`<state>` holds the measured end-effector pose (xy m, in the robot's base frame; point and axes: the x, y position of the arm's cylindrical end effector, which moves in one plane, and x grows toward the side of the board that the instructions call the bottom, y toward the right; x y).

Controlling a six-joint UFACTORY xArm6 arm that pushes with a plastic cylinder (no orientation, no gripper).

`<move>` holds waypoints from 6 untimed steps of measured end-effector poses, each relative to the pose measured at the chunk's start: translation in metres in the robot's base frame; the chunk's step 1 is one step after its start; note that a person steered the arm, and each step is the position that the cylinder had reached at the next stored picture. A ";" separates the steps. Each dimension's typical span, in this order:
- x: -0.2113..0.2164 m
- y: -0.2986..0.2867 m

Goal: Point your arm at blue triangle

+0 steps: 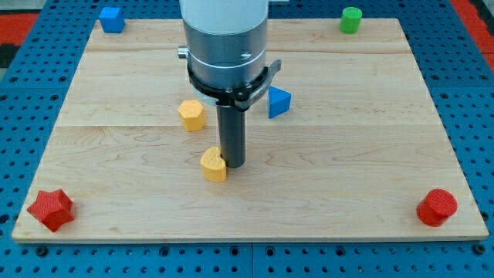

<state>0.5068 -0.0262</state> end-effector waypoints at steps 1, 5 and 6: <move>0.000 -0.005; -0.057 0.101; -0.076 0.103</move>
